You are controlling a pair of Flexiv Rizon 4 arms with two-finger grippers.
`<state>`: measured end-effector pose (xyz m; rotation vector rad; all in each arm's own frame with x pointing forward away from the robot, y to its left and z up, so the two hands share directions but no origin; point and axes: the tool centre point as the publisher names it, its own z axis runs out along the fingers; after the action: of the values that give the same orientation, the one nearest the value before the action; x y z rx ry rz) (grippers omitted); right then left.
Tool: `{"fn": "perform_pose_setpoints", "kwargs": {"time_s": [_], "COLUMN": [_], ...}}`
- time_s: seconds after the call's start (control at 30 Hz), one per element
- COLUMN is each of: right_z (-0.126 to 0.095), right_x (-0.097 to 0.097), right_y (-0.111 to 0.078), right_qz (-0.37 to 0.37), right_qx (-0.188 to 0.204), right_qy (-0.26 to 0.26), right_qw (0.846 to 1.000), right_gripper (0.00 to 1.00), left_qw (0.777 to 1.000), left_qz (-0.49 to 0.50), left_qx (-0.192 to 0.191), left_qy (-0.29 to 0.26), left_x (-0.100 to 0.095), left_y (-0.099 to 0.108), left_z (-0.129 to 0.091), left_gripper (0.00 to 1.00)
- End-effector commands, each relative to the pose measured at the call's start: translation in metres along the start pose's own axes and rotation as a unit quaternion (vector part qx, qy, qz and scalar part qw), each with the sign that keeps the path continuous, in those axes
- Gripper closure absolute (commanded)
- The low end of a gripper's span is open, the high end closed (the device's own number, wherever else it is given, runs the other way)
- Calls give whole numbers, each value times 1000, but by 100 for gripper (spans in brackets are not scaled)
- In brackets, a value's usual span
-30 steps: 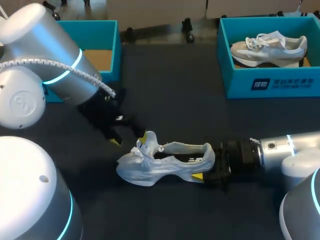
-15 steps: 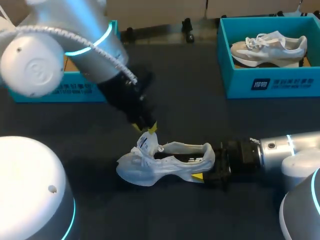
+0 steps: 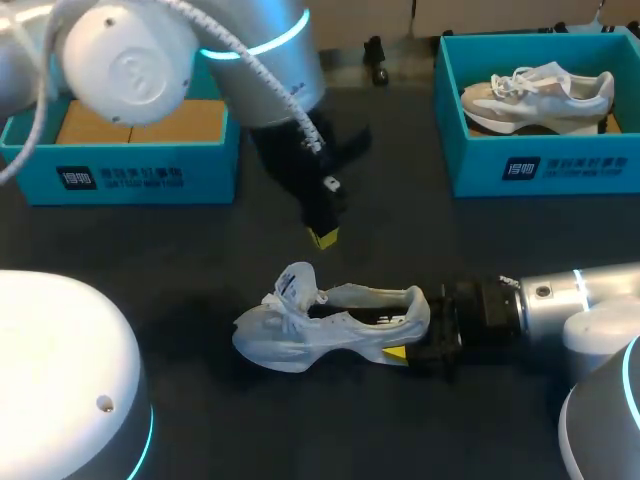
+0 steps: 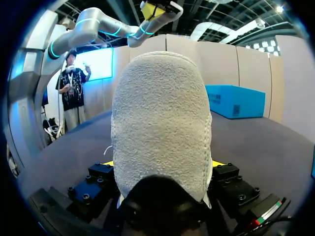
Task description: Take the shoe out of the shoebox, open the shoe tongue, remove and reinsert the insole, then place the shoe into the shoebox
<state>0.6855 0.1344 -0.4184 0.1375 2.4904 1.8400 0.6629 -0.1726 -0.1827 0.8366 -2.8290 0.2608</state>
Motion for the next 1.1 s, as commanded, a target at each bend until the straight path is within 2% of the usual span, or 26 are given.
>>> {"fn": "perform_pose_setpoints", "kwargs": {"time_s": [0.03,0.27,0.3,0.37,0.4,0.43,0.57,0.73,1.1], "right_z": [1,1,1,1,1,1,1,1,1], "right_x": [0,0,0,0,0,0,0,0,0], "right_y": [1,1,1,1,1,1,1,1,1], "right_qz": [0,0,0,0,0,0,0,0,0], "right_qx": [3,3,3,3,3,3,3,3,3], "right_qy": [1,1,1,1,1,1,1,1,1], "right_qw": [1000,1000,1000,1000,1000,1000,1000,1000,1000], "right_gripper": [100,100,100,100,100,100,100,100,100], "left_qw": [997,997,996,988,986,979,956,919,916], "left_qz": [-2,-2,36,126,149,180,276,369,376], "left_qx": [-78,-78,-78,-89,-79,-96,-91,-120,-126], "left_qy": [-9,-9,-34,0,-2,15,41,61,53], "left_x": [6,6,8,13,13,13,10,9,9], "left_y": [-9,-9,-9,-8,-8,-9,-9,-10,-13], "left_z": [0,0,2,1,1,3,14,30,35], "left_gripper": [100,100,100,100,100,100,100,100,100]}}
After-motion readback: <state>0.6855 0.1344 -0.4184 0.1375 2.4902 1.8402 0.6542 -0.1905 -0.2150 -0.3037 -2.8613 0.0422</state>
